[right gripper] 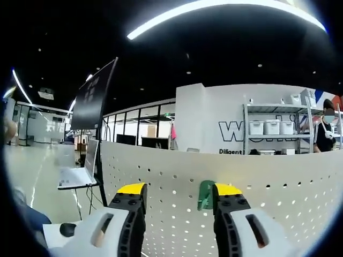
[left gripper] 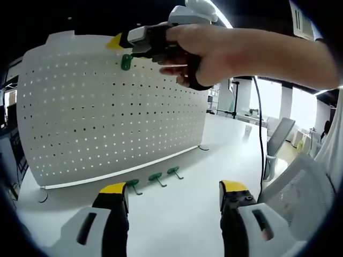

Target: Insert the hook assembly into the mounting plate slot until the hook locks in place.

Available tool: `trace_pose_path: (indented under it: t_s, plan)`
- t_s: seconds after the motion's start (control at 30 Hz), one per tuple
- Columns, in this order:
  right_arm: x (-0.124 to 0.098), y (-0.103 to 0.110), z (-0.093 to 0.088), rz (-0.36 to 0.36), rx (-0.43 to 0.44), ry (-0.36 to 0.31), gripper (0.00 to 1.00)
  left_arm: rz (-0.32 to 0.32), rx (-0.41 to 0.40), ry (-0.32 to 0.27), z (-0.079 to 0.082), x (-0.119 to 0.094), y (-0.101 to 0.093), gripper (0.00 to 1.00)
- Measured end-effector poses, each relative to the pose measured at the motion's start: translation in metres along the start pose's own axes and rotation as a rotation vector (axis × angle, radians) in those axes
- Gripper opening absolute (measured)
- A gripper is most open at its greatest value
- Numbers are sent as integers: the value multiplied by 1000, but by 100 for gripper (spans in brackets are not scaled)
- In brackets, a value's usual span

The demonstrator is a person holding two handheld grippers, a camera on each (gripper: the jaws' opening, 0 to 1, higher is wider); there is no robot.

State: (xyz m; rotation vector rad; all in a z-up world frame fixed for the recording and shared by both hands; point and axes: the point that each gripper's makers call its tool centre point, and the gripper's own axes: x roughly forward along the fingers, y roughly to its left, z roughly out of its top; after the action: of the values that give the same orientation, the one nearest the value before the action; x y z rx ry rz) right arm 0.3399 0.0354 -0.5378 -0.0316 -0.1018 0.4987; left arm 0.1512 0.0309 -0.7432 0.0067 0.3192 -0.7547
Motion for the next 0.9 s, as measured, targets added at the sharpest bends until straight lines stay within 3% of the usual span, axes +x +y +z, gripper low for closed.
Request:
trace_pose_path:
  t_s: [0.13, 0.5, 0.7, 0.9]
  plan:
    - [-5, -1, 0, 24, -3, -3, 46, 0, 1, 1, 0, 0, 0, 71]
    - [-30, -2, -21, 132, -5, 30, 46, 3, 0, -3, 2, -1, 2, 71]
    - [-40, 2, -19, 180, -13, 25, 46, 4, 4, -5, 4, -2, 3, 71]
    - [-64, -2, -30, 235, -1, 47, 48, 10, 2, -2, 4, -2, 8, 71]
